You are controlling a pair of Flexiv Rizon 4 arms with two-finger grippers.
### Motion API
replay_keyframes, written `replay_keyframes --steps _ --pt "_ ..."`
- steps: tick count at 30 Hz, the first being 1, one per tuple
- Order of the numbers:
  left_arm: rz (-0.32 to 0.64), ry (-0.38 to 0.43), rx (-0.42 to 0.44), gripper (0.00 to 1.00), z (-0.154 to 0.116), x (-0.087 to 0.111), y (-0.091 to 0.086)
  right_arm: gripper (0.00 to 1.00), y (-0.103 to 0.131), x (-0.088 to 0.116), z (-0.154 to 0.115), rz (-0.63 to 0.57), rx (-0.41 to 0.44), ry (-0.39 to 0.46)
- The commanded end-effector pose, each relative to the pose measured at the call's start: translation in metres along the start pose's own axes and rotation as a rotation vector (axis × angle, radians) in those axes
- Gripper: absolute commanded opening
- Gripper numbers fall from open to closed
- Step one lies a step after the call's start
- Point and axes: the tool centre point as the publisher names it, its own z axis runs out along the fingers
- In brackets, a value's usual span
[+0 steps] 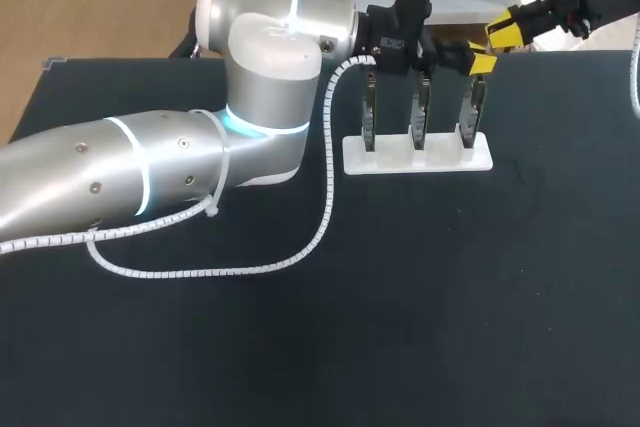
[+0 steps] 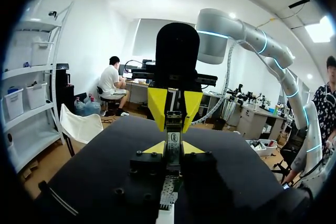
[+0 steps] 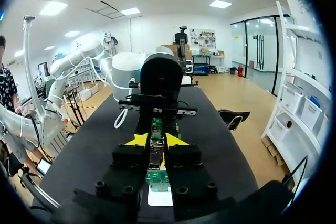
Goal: Pick up the optical module with the left hand, and insert it into the network port with the right hand.
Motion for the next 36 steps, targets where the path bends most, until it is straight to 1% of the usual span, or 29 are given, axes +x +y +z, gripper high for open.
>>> replay_keyframes --steps 1,4,5,6,7,24,31,36 --pt "0.001 -0.001 -0.003 0.0 0.0 0.0 -0.002 0.0 0.001 0.0 0.001 -0.002 0.003 0.0" --pt "0.001 -0.001 -0.003 0.0 0.0 0.0 -0.002 0.0 0.001 0.0 0.001 -0.002 0.003 -0.002" --pt "0.001 -0.001 -0.003 0.29 0.0 0.0 -0.002 0.0 0.001 0.0 0.001 -0.002 0.002 -0.002" --pt "0.001 -0.001 -0.003 0.91 0.0 0.0 -0.002 0.0 0.001 0.0 0.001 -0.003 0.001 -0.001" --pt "0.001 -0.001 -0.003 1.0 0.0 0.0 -0.002 0.0 0.001 -0.001 0.002 -0.004 0.002 -0.001" --pt "0.002 -0.002 -0.005 1.0 0.0 0.0 -0.002 0.0 0.001 -0.004 0.002 -0.018 0.006 0.002" --pt "0.022 0.031 -0.021 1.0 -0.007 -0.004 -0.004 0.0 0.002 -0.003 0.002 -0.015 0.01 0.0" --pt "0.015 0.065 -0.037 1.0 -0.016 -0.002 -0.009 0.0 0.002 -0.003 0.002 -0.016 0.01 0.001"
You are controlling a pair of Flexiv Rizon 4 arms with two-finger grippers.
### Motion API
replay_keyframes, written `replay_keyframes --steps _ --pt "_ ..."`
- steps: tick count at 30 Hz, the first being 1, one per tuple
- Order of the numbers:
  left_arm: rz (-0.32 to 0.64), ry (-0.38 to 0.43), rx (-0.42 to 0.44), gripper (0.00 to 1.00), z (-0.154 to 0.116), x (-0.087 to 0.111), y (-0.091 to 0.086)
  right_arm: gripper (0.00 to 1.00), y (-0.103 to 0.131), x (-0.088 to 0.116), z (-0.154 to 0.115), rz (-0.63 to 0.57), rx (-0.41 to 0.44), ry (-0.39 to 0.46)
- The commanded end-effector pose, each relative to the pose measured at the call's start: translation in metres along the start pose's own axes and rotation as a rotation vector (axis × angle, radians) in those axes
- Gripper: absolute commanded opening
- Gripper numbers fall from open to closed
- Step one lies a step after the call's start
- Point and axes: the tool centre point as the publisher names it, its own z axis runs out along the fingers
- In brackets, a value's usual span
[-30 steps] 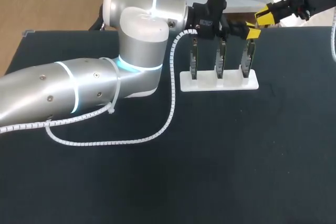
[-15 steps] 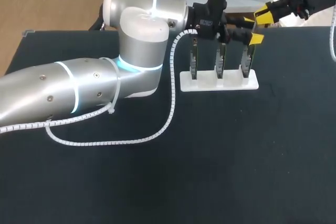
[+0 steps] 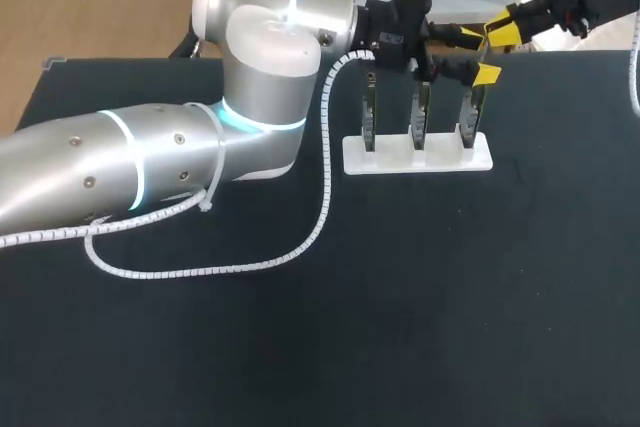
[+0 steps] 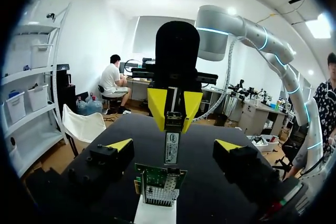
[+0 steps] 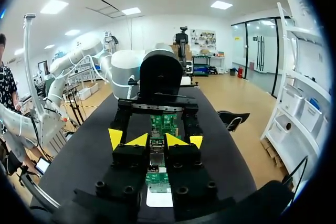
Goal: Pick up the optical module with the left hand, and insert it into the network port with the right hand.
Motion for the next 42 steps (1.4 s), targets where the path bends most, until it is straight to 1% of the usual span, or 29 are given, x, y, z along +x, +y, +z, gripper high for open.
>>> replay_keyframes --steps 1,3,6,9,14,17,19,23,28,29,31,39,42 --pt "-0.001 0.031 -0.018 1.0 -0.012 0.0 -0.011 0.0 0.003 0.0 0.001 -0.003 0.007 0.002" --pt "0.0 0.058 -0.03 1.0 -0.016 0.0 -0.013 0.0 0.004 0.0 0.001 -0.002 0.007 0.002" --pt "-0.004 0.063 -0.045 1.0 -0.023 0.002 -0.014 0.0 0.004 0.001 0.001 0.0 0.008 0.003" --pt "-0.001 0.096 -0.057 1.0 -0.028 0.003 -0.014 0.0 0.005 0.001 0.001 0.0 0.008 0.004" --pt "0.014 0.191 -0.037 1.0 -0.03 0.001 -0.013 0.0 0.005 0.001 0.0 0.0 0.011 0.003" --pt "0.013 0.232 -0.032 1.0 -0.028 0.002 -0.013 0.0 0.007 0.001 -0.001 0.001 0.012 0.003" --pt "0.003 0.221 -0.038 1.0 -0.027 0.003 -0.012 0.0 0.008 0.002 -0.001 0.002 0.012 0.003" --pt "-0.007 0.226 -0.043 1.0 -0.028 0.005 -0.011 0.0 0.009 0.003 -0.001 0.005 0.012 0.003" --pt "-0.008 0.27 -0.042 1.0 -0.03 0.007 -0.009 0.0 0.008 0.003 -0.003 0.004 0.013 0.004" --pt "-0.014 0.249 -0.046 1.0 -0.03 0.009 -0.008 0.0 0.008 0.003 -0.003 0.003 0.013 0.005" --pt "-0.012 0.263 -0.042 1.0 -0.031 0.009 -0.008 0.0 0.008 0.003 -0.003 0.004 0.013 0.004" --pt "-0.012 0.267 -0.031 1.0 -0.029 0.009 -0.004 0.0 0.007 0.004 -0.003 0.008 0.013 0.007" --pt "-0.001 0.296 -0.011 1.0 -0.026 0.009 -0.003 0.0 0.006 0.004 -0.004 0.008 0.014 0.007"
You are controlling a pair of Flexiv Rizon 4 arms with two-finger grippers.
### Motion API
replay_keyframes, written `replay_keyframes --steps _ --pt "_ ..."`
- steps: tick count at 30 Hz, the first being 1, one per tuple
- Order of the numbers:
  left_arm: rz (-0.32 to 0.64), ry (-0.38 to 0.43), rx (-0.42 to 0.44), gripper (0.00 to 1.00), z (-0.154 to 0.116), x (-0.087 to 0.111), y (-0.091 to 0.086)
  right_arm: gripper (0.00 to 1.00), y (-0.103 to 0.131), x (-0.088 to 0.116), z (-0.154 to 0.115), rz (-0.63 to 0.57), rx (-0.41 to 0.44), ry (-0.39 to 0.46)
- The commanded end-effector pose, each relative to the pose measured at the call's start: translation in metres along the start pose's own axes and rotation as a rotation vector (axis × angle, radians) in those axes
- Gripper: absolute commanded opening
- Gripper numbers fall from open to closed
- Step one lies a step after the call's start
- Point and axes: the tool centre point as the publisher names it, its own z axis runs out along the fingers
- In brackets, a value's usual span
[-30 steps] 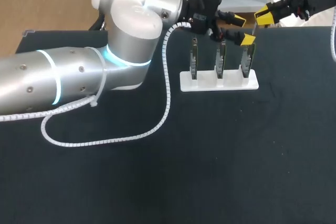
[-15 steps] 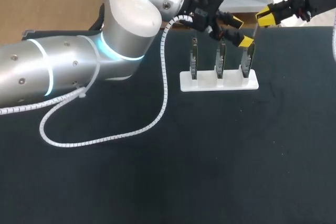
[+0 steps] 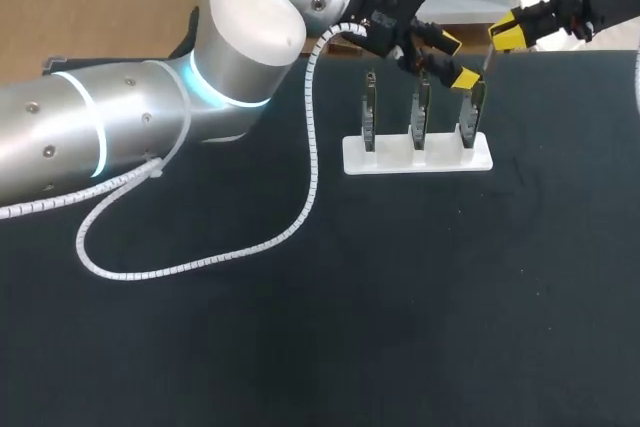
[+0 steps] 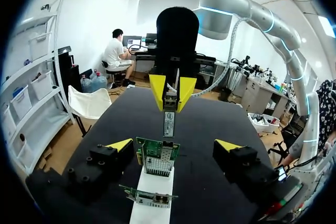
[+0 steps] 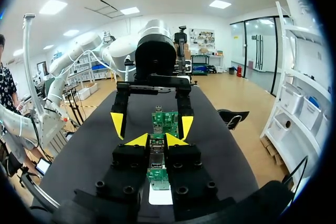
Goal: Pick up the optical module with the left hand, and insert it into the network port with the right hand.
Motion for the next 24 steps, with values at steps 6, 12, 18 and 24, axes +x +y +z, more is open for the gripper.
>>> replay_keyframes --steps 6,12,18,24 --pt "0.025 0.071 0.039 1.0 0.0074 -0.0057 0.0079 0.0 0.0014 0.0001 -0.0005 -0.001 0.008 0.006" --pt "0.034 0.088 0.043 1.0 0.008 -0.0076 0.0089 0.0 0.0006 0.0 -0.0003 -0.004 0.004 0.011" --pt "0.033 0.09 0.046 1.0 0.0084 -0.0077 0.0108 0.0 -0.0018 -0.0015 -0.0004 -0.008 -0.002 0.016" --pt "0.033 0.091 0.05 1.0 0.0087 -0.0076 0.0111 0.0 -0.0049 -0.0037 -0.0015 -0.02 -0.01 0.023"
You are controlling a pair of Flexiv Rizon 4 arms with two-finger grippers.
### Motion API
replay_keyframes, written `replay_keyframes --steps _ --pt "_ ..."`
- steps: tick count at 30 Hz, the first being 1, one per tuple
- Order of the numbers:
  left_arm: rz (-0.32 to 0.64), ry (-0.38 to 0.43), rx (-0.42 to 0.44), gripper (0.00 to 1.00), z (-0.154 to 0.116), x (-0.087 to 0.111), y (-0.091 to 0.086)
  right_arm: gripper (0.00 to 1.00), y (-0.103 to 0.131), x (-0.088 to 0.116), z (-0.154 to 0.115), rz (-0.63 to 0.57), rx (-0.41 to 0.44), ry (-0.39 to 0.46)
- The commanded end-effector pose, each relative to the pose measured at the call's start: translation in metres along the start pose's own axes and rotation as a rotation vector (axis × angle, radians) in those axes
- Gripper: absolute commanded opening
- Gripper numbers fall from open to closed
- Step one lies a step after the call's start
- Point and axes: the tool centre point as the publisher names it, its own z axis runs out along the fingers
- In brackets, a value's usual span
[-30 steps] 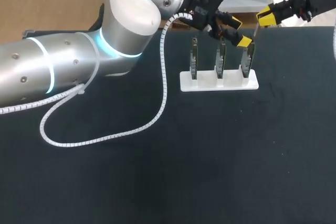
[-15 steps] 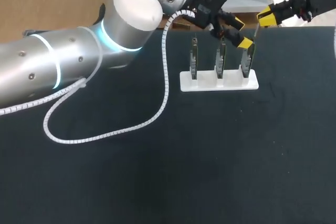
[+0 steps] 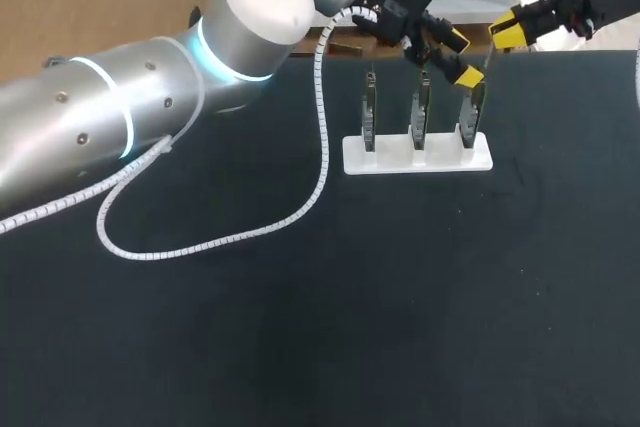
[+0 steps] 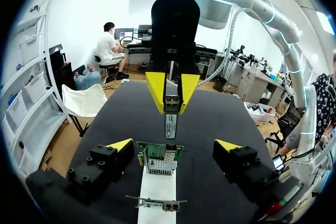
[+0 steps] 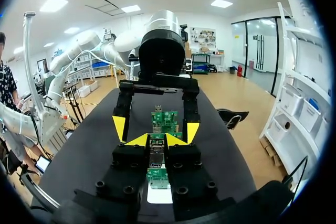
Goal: Pick up the optical module with the left hand, and insert it into the network port with the right hand.
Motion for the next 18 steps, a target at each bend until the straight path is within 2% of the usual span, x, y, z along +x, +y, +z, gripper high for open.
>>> replay_keyframes --steps 1,18 --pt "-0.001 0.008 0.006 1.0 0.0012 -0.0025 0.0039 0.0 -0.0034 -0.002 -0.0004 -0.006 -0.008 0.006" --pt "-0.001 0.008 0.006 1.0 0.0012 -0.0025 0.0039 0.0 -0.0063 0.0005 0.0073 -0.022 -0.041 0.031"
